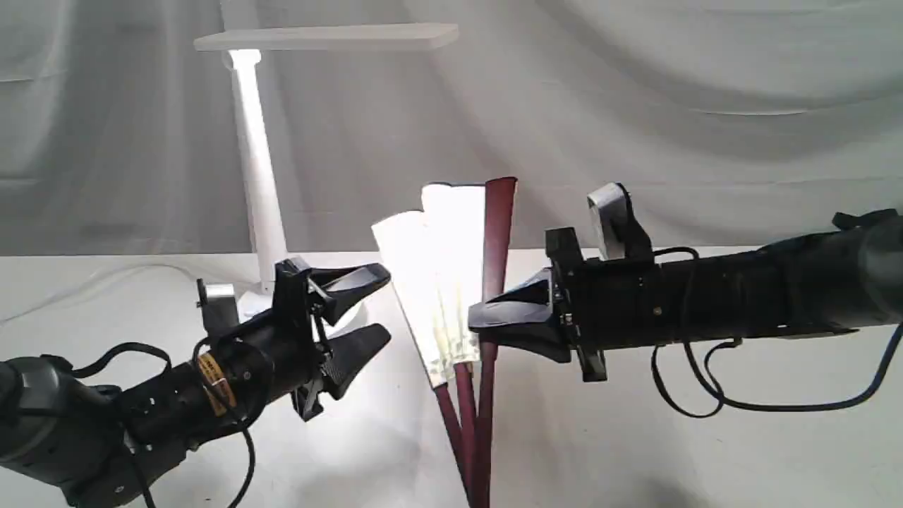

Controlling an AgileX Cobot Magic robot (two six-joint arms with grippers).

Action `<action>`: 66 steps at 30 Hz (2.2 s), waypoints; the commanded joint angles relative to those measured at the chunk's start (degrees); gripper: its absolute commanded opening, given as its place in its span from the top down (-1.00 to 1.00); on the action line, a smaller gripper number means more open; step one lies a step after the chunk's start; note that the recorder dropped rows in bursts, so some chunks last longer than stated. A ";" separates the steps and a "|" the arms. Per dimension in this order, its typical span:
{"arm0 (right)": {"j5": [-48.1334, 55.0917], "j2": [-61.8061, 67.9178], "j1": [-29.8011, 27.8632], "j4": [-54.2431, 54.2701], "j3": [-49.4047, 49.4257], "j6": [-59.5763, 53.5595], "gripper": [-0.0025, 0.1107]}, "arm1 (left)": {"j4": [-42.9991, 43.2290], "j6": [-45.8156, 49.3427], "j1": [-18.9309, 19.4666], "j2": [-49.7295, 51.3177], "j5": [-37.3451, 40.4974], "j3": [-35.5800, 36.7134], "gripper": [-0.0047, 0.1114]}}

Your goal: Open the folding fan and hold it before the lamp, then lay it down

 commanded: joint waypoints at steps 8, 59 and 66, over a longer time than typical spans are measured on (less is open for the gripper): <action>1.20 -0.80 3.53 0.35 0.09 -0.72 0.96 | -0.35 -0.03 -0.81 0.06 -0.29 -0.14 -0.23; -2.21 4.91 3.28 9.39 -6.11 3.02 0.04 | 5.54 -3.71 -0.71 -0.13 -0.29 -0.14 0.92; -3.20 6.91 3.15 9.39 -10.20 3.70 0.09 | 5.65 -3.97 -0.71 -0.13 -0.29 -0.14 0.92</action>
